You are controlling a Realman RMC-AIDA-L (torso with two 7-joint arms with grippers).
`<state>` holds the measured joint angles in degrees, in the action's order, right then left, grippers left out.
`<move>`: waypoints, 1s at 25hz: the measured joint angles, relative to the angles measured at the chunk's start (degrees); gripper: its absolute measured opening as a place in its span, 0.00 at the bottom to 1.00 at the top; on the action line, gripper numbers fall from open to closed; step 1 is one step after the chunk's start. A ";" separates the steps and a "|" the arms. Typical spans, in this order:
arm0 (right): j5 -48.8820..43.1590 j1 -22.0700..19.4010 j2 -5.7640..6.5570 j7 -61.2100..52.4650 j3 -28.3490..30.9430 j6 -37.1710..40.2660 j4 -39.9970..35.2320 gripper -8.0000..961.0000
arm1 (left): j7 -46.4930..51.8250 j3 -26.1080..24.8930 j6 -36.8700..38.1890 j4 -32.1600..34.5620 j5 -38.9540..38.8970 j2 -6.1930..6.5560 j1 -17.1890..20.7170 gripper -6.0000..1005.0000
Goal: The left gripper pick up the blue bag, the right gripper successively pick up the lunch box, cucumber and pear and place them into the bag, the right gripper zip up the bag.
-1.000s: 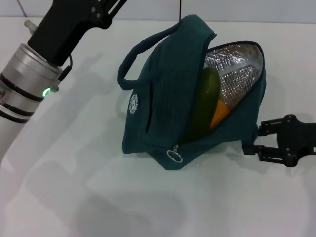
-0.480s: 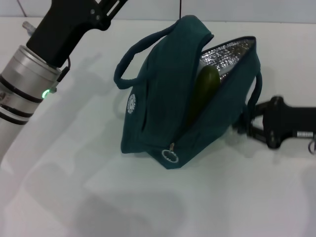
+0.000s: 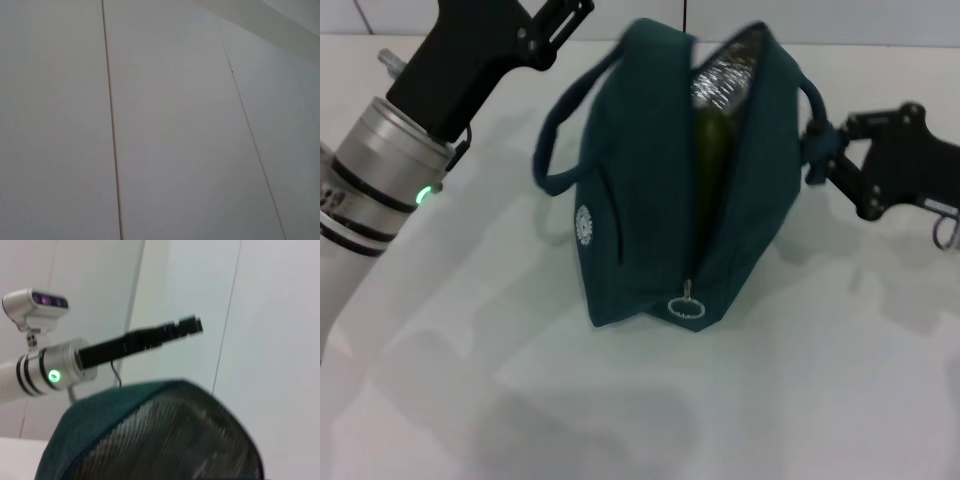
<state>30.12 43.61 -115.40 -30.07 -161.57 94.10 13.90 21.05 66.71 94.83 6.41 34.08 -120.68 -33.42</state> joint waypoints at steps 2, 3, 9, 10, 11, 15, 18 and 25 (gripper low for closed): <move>0.93 0.90 0.01 2.21 -0.03 -0.09 -1.16 0.07 | 0.14 0.74 0.00 -0.01 0.06 0.01 0.50 0.74; 1.05 1.54 0.01 2.96 -0.03 -0.21 -1.37 0.07 | 0.16 1.63 -0.01 0.00 0.06 0.09 0.85 0.74; 1.17 5.38 0.03 4.20 -0.02 -1.26 -1.65 0.07 | 0.43 7.09 -0.01 0.05 0.10 0.36 2.35 0.74; 1.21 5.84 0.06 4.56 0.01 -1.31 -1.60 0.07 | 0.85 8.22 0.48 0.26 0.11 0.46 3.07 0.74; 1.32 6.28 0.08 5.07 0.04 -1.36 -1.57 0.07 | 1.25 8.92 1.19 0.58 0.11 0.54 3.86 0.74; 3.03 7.50 0.01 8.89 0.18 -2.85 -2.58 0.07 | 4.08 9.99 4.90 1.50 0.03 0.92 8.29 0.74; 4.43 8.13 0.01 11.92 0.22 -4.65 -4.39 0.07 | 7.35 9.86 7.94 1.61 -0.19 1.41 11.42 0.74; 9.16 8.51 -0.15 16.29 0.40 -6.78 -8.47 0.07 | 14.63 10.16 11.33 1.56 1.28 2.53 18.49 0.74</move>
<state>39.28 52.12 -115.55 -13.78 -161.17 87.32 5.43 35.68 76.87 106.16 7.97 35.37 -118.15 -14.94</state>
